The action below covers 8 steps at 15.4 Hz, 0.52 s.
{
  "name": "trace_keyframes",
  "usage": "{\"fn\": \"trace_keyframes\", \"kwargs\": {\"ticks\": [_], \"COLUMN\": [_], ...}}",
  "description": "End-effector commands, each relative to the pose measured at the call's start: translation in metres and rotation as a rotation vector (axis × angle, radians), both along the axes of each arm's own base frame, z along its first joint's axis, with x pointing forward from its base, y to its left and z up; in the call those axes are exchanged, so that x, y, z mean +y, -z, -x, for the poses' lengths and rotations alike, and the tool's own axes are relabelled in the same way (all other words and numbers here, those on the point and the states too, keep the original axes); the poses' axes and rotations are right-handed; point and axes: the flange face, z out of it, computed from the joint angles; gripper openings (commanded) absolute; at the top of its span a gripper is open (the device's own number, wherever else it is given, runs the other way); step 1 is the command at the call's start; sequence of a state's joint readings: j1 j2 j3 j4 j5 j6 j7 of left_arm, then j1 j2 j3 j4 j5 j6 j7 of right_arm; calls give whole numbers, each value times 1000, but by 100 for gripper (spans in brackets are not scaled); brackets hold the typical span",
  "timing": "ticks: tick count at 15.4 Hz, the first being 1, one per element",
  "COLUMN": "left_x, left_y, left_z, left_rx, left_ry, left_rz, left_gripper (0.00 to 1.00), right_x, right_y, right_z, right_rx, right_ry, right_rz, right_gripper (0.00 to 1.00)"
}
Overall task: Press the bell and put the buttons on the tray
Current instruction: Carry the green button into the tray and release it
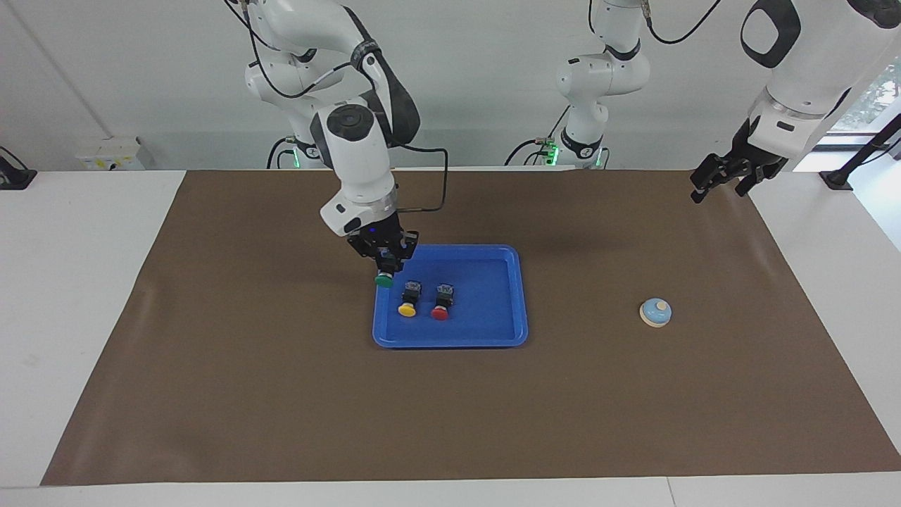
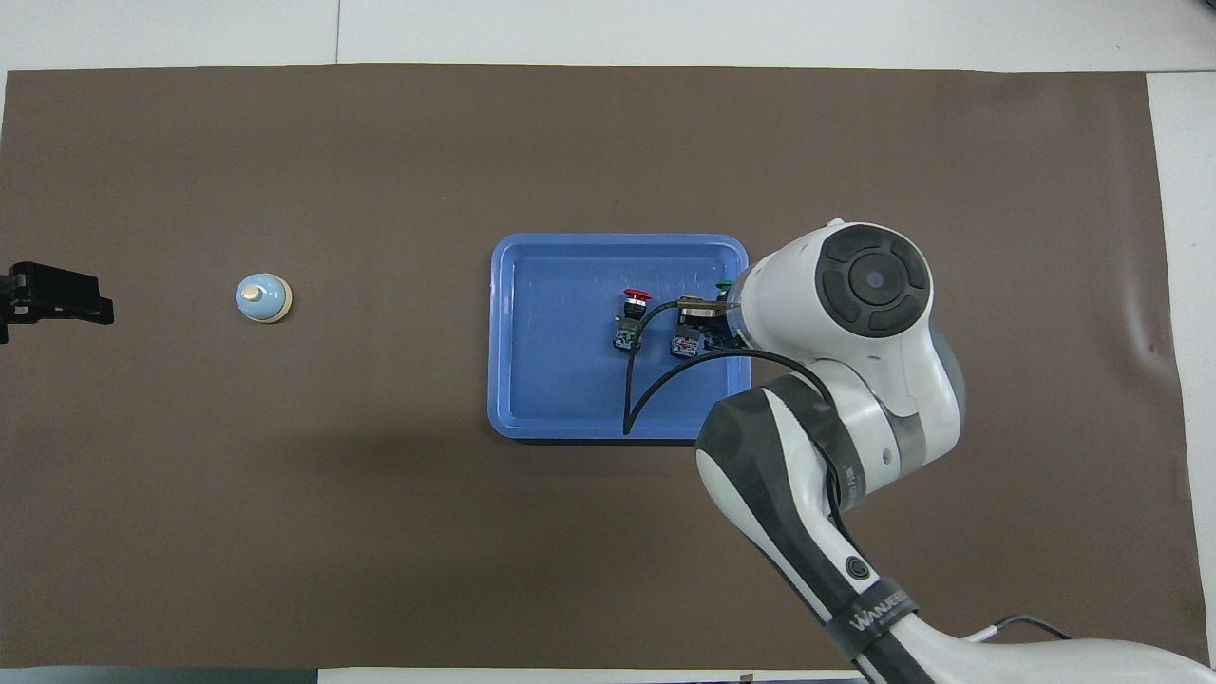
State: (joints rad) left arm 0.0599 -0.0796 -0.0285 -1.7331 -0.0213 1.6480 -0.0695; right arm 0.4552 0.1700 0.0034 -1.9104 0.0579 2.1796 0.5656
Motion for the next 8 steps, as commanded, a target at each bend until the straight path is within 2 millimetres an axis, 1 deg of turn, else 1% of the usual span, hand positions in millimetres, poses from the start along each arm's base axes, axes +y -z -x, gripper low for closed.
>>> {"fn": "trace_keyframes", "kwargs": {"ticks": [1,2,3,5,6,8], "left_x": [0,0,0,0,0,0], "left_y": [-4,-4,-4,-4,-4,-4], "left_z": [-1,-1,-1,-1,-1,-1], "left_rx": [7,7,7,7,7,7], "left_ry": [5,5,5,5,5,5], "left_rz": [-10,-10,-10,-10,-10,-10], "left_gripper": [100,100,100,100,100,100], "right_x": [59,85,104,130,135,136], "right_y": [16,28,38,59,67,78], "right_z": [-22,-23,-25,-20,-20,-19], "right_rx": [28,30,25,21,5,-12], "right_ry": [21,13,12,-14,-19,-23], "right_rz": [-8,-8,-13,-10,-20,-24], "right_gripper": [0,0,0,0,0,0]}}
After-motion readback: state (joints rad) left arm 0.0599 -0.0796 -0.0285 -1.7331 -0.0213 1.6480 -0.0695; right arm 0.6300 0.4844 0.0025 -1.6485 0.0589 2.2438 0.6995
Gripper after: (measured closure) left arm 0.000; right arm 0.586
